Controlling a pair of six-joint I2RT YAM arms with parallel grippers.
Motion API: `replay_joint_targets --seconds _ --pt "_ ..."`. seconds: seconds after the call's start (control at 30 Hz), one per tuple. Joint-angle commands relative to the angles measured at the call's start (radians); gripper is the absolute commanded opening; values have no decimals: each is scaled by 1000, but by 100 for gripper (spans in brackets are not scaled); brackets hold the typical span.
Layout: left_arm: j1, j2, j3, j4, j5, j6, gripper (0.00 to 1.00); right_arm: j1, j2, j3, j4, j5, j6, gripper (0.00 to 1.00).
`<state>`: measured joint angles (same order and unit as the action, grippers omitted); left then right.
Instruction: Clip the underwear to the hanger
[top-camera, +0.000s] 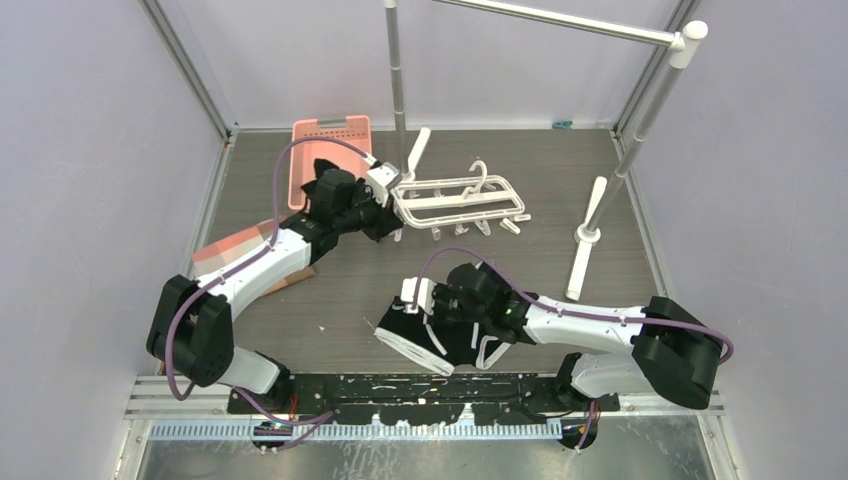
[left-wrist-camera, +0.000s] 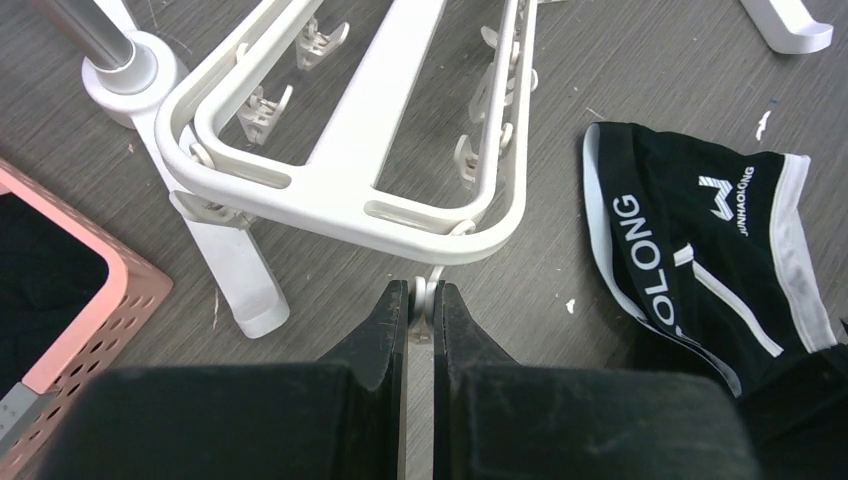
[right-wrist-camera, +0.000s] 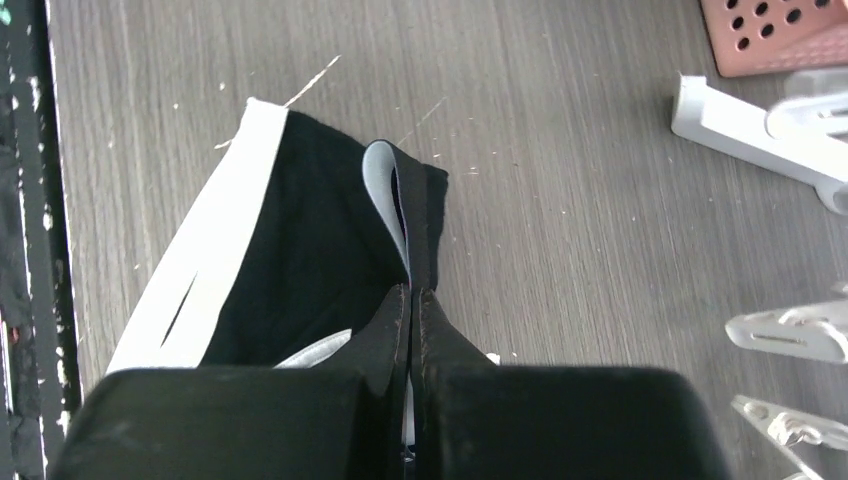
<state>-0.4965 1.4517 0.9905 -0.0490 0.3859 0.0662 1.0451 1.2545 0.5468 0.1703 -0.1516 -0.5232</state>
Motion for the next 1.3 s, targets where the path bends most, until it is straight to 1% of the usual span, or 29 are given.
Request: replay_joint_targets --seconds 0.0,0.07,0.23,0.3,0.43,0.5,0.63,0.8,0.83,0.9,1.0,1.1,1.23,1.27 --pt "-1 -75 -10 77 47 -37 0 -42 -29 33 62 -28 118 1" --pt "-1 -101 -29 96 73 -62 0 -54 -26 49 32 -32 133 1" --pt "-1 -151 -78 144 136 -127 0 -76 -14 44 42 -101 147 1" --pt "-1 -167 -97 156 146 -153 0 -90 -18 31 69 -129 149 1" --pt "-1 -174 -170 243 191 -215 0 -134 -49 -11 149 -191 157 1" --pt "-2 -209 -198 277 206 -241 0 -162 -66 -42 196 -213 163 1" --pt "-12 -220 -251 366 232 -260 0 -200 -97 -90 263 -273 135 1" --pt "-27 -204 -256 388 258 -268 0 -254 -99 -91 271 -383 92 1" --pt "-27 -202 -254 386 263 -269 0 -264 -92 -79 250 -403 83 1" --pt "-28 -207 -252 372 255 -259 0 -265 -67 -45 157 -448 24 1" --pt "-28 -230 -239 315 228 -214 0 -257 -11 13 16 -503 -48 1" --pt "-28 -253 -207 220 203 -144 0 -176 53 75 -106 -414 -129 1" --pt "-27 -278 -177 111 178 -67 0 -118 123 112 -127 -356 -152 1" --pt "-27 -287 -170 87 178 -51 0 -111 136 115 -123 -342 -152 3"
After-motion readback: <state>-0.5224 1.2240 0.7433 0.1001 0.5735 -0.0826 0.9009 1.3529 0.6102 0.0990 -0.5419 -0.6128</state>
